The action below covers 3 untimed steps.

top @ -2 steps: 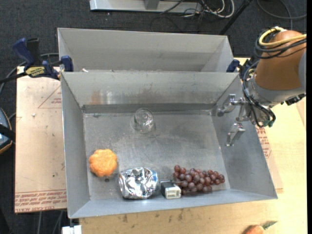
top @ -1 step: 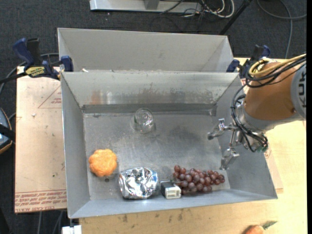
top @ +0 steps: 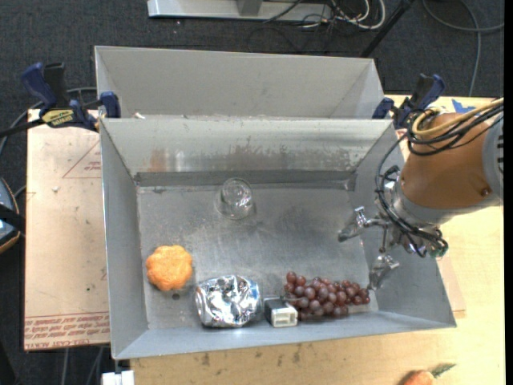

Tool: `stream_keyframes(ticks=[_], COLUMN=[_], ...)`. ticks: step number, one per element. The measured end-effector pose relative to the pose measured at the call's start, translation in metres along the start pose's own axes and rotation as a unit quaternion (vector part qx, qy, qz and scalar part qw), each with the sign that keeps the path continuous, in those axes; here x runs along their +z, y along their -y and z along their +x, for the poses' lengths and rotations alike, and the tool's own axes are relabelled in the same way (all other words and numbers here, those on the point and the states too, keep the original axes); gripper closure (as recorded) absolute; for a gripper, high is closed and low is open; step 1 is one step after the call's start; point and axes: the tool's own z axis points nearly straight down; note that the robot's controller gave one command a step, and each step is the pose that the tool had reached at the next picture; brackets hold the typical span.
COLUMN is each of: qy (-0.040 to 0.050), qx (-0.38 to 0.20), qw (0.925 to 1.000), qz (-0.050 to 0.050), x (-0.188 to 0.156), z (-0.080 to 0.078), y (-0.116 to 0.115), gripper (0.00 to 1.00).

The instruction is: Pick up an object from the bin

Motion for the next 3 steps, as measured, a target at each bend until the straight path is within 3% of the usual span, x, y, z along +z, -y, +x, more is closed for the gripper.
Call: stream_keyframes(ticks=[1,2,3], qy=[0.0007,0.0014,-0.0006], qx=[0.032,-0.045,-0.001], qw=[0.9995,0.999,1.0], qz=[0.0,0.001,0.006], x=[-0.002,0.032,0.04], z=[-0.004,0.002,0.0], y=[-0.018,-0.027,-0.042], gripper=[0.0,0.0,1.0])
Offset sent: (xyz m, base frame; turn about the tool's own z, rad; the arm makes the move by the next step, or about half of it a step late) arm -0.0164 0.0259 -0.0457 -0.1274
